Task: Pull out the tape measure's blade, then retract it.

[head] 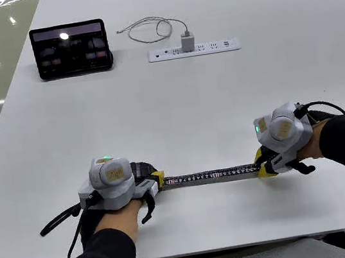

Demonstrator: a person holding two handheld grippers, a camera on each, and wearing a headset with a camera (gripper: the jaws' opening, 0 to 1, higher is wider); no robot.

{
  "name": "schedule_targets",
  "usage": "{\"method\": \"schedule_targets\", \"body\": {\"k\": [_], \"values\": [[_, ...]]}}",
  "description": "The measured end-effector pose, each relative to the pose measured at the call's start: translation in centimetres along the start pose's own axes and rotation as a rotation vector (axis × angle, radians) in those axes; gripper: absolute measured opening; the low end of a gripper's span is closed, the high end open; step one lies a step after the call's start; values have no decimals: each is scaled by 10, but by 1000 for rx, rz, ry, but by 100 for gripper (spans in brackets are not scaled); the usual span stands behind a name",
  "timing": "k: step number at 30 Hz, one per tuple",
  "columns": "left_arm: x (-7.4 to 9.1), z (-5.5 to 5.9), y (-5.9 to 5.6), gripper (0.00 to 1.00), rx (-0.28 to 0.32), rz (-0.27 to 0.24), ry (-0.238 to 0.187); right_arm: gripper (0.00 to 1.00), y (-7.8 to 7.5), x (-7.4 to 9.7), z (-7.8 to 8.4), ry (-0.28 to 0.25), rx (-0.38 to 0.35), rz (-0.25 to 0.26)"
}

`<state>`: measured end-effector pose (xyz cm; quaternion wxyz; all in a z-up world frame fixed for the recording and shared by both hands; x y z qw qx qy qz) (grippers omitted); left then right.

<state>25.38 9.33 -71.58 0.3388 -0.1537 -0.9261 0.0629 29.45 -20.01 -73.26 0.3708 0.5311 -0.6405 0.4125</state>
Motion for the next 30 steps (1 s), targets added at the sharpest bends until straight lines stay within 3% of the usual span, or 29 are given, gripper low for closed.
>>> {"method": "schedule_targets", "body": {"k": [30], "values": [[0,0,0,59,-7,5,4,10,4,-6,-13,-7,-27,11]]}}
Point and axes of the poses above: the centre of the closed fingertips' face, and the gripper's own axes: x roughly backward along the fingers, y roughly to its left, z roughly out of its underside, the point moved 7 cm from there along x, roughly backward along the fingers, and after that the axes turned 9 degrees about z, right-handed, at the moved point
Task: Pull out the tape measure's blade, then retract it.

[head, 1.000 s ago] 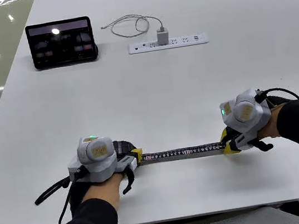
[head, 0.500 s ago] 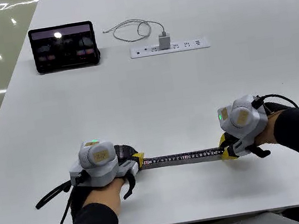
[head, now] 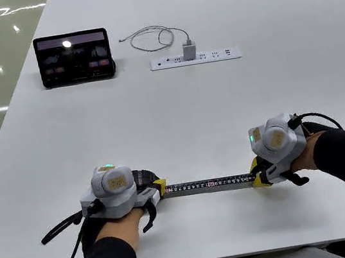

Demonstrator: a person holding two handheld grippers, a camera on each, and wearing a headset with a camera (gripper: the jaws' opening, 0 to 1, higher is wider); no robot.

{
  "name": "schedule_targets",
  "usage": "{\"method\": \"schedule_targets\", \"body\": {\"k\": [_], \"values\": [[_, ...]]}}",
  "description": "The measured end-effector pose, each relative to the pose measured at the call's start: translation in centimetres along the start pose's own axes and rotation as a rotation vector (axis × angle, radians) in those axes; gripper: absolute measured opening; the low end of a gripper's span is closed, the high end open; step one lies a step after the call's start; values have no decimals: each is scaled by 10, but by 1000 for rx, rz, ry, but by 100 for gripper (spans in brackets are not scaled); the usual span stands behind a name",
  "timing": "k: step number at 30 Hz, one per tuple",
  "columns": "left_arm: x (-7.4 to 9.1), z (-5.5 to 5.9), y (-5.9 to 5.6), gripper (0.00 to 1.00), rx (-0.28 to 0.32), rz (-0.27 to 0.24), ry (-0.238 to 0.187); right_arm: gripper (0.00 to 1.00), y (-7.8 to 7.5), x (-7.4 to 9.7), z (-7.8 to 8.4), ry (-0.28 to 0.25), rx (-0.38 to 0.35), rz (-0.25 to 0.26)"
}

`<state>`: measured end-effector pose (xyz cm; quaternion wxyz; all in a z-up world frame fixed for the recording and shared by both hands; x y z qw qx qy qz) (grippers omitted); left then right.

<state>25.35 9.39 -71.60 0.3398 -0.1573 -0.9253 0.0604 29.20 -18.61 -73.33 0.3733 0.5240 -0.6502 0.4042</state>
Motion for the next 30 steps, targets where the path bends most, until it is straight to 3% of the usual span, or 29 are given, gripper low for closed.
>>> {"method": "schedule_targets", "body": {"k": [30], "values": [[0,0,0,59,-3,3,3,10,6,-8,-17,-31,-20,2]]}}
Point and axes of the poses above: the centre of the closed fingertips' face, and the gripper's own axes: x roughly backward along the fingers, y roughly to its left, z roughly out of its underside, the point moved 7 cm from there along x, roughly backward along the fingers, and after that the axes turned 9 degrees about z, right-handed, at the moved point
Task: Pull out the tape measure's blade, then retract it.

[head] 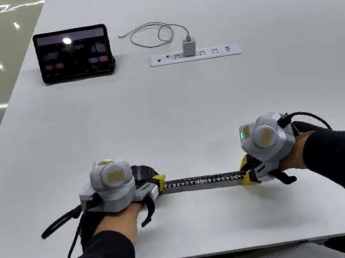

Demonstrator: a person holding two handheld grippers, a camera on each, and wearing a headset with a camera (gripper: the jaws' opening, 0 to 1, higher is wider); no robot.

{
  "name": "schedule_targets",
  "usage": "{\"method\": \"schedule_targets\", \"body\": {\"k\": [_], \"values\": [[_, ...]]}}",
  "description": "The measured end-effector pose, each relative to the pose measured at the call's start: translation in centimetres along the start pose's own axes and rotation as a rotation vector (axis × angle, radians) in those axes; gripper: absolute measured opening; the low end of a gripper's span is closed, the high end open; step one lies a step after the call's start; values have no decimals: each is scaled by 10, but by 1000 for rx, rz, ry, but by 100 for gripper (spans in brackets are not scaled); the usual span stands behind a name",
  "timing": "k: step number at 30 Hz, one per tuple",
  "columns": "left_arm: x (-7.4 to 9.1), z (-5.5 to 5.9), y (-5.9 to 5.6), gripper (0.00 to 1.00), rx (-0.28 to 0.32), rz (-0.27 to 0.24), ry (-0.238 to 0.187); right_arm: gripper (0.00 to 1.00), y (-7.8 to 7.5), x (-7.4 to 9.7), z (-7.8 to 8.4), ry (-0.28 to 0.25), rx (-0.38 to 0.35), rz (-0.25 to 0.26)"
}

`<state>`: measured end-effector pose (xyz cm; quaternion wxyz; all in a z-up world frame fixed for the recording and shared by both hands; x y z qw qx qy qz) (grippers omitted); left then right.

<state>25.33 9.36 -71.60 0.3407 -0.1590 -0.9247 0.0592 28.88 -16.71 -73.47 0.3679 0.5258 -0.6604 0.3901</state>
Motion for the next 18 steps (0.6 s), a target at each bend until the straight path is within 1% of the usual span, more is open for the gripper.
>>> {"method": "schedule_targets", "body": {"k": [18], "values": [[0,0,0,59,0,-1,3,10,2,-3,-7,-14,4,8]]}}
Point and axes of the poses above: the centre of the closed fingertips' face, and the gripper's own axes: x roughly backward along the fingers, y roughly to its left, z roughly out of its underside, the point moved 7 cm from there along x, roughly backward along the fingers, and after that the axes turned 9 degrees about z, right-handed, at the moved point
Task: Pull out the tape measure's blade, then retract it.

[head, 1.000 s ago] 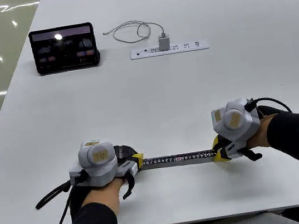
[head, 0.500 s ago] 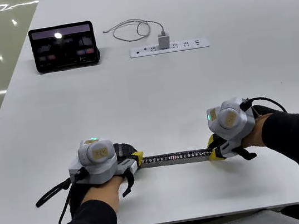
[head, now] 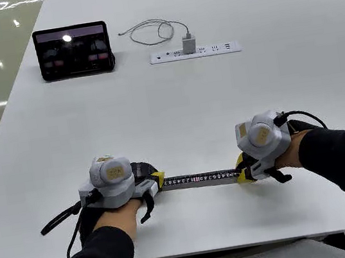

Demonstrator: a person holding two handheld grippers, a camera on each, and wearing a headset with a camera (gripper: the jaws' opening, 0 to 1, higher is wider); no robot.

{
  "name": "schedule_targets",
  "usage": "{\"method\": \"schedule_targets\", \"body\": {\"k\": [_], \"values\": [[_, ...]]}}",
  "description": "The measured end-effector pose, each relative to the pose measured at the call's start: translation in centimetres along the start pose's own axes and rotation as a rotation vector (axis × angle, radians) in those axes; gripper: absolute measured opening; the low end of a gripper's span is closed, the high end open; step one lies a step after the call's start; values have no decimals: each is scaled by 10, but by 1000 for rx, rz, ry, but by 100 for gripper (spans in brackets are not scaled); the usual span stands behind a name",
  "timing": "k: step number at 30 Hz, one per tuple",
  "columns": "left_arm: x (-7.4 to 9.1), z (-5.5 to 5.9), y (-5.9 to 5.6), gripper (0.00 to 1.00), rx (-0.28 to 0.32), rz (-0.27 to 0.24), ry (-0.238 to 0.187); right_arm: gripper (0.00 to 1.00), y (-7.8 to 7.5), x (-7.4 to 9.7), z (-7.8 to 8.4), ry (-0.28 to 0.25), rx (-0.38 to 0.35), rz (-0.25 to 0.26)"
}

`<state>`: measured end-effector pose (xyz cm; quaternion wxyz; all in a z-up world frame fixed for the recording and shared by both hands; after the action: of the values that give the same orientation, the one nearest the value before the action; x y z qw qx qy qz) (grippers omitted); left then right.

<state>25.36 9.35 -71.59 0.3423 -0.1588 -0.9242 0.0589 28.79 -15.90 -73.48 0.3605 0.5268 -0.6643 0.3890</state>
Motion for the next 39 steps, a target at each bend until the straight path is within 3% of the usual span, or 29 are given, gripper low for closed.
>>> {"method": "schedule_targets", "body": {"k": [39], "values": [[0,0,0,59,-1,2,-5,10,4,-6,-15,-22,-4,3]]}}
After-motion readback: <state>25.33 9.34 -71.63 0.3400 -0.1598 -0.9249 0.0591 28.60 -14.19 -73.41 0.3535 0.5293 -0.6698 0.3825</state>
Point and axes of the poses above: the centre of the closed fingertips' face, and the gripper's own axes: x roughly backward along the fingers, y roughly to its left, z roughly out of its underside, the point moved 7 cm from there along x, roughly backward along the fingers, and after that the axes turned 9 degrees about z, right-handed, at the moved point
